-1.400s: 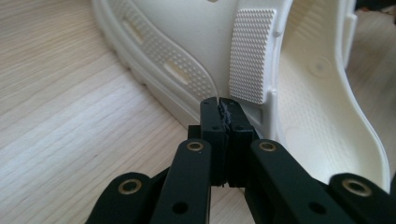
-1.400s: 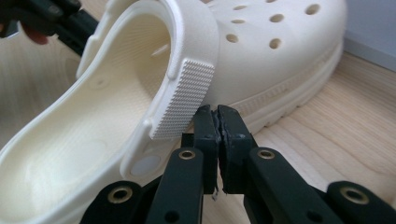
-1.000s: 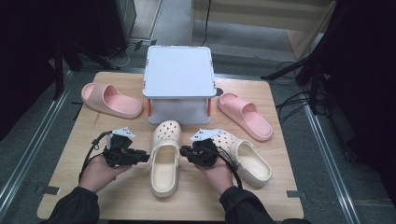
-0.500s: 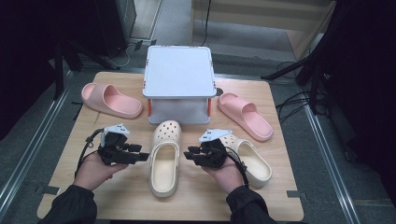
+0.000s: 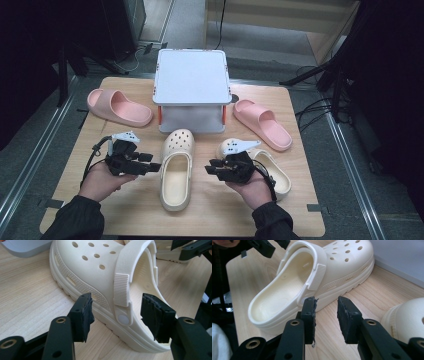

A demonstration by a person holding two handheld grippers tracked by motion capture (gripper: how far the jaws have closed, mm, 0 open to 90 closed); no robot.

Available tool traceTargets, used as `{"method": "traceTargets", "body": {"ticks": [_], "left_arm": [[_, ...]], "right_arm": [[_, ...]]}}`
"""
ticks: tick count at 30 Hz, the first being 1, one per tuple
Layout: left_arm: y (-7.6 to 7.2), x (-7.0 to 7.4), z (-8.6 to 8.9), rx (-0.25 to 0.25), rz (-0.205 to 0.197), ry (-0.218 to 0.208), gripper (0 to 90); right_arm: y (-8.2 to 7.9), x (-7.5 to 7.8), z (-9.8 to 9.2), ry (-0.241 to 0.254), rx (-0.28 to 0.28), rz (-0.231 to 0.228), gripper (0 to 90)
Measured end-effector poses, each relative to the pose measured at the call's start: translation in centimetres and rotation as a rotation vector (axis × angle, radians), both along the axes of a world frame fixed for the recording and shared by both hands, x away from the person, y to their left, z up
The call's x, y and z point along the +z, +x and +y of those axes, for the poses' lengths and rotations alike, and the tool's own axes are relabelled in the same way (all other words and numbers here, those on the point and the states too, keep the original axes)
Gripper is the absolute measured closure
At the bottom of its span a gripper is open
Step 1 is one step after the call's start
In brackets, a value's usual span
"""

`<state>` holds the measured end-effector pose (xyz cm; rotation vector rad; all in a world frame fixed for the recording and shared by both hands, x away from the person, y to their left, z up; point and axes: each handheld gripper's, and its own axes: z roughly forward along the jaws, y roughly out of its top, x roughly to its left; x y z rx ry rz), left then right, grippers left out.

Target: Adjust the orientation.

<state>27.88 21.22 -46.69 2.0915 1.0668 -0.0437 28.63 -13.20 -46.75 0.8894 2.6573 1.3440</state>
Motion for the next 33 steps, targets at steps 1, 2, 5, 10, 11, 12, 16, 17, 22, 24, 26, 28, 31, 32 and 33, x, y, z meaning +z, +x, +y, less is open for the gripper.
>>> {"method": "traceTargets", "body": {"ticks": [1,2,5,10,11,12,16,17,22,24,26,28,31,32,33], "left_arm": [[0.0,0.0,0.0,-0.002,0.0,0.003,40.6],[0.0,-0.1,0.0,-0.002,0.0,0.003,40.5],[0.2,-0.1,0.0,-0.006,0.003,0.005,39.4],[0.6,0.0,-0.1,-0.006,-0.005,0.006,39.1],[0.6,0.0,-0.1,-0.009,-0.004,0.009,38.9],[0.7,0.0,-0.1,-0.01,-0.007,0.011,38.9],[1.0,-0.1,-0.2,-0.015,-0.012,0.01,38.1],[1.1,-0.1,-0.3,-0.015,-0.014,0.007,37.8],[1.6,-0.1,-0.4,-0.022,-0.019,0.008,37.5],[1.8,-0.1,-0.4,-0.026,-0.02,0.007,37.5],[2.0,0.0,-0.5,-0.025,-0.015,0.004,37.3],[2.1,-0.1,-0.5,-0.021,-0.016,0.002,37.3],[2.3,0.0,-0.5,-0.02,-0.016,0.003,37.2],[2.3,0.0,-0.5,-0.02,-0.016,0.003,37.2],[2.4,-0.1,-0.5,-0.02,-0.015,0.001,37.2]], "right_arm": [[-0.2,0.2,-0.2,0.002,-0.001,-0.002,68.6],[-0.3,0.3,-0.4,0.002,-0.001,-0.005,68.6],[-0.7,0.8,-1.6,-0.001,-0.012,-0.01,68.1],[-1.0,1.1,-3.4,-0.013,-0.04,-0.01,67.5],[-1.1,1.2,-3.8,-0.016,-0.049,-0.009,67.5],[-1.1,1.2,-4.2,-0.017,-0.057,-0.007,67.3],[-1.3,1.2,-5.3,-0.017,-0.081,-0.005,66.7],[-1.5,1.3,-5.9,-0.02,-0.096,-0.005,66.3],[-1.9,1.2,-7.6,-0.037,-0.133,-0.002,65.1],[-2.0,1.2,-8.3,-0.041,-0.147,-0.002,65.0],[-2.3,1.2,-9.0,-0.041,-0.161,0.003,65.0],[-2.5,1.2,-9.6,-0.048,-0.172,0.005,64.9],[-2.8,1.2,-10.5,-0.055,-0.192,0.007,64.4],[-2.8,1.2,-10.5,-0.055,-0.192,0.007,64.4],[-2.8,1.2,-11.1,-0.054,-0.209,0.005,64.1]]}}
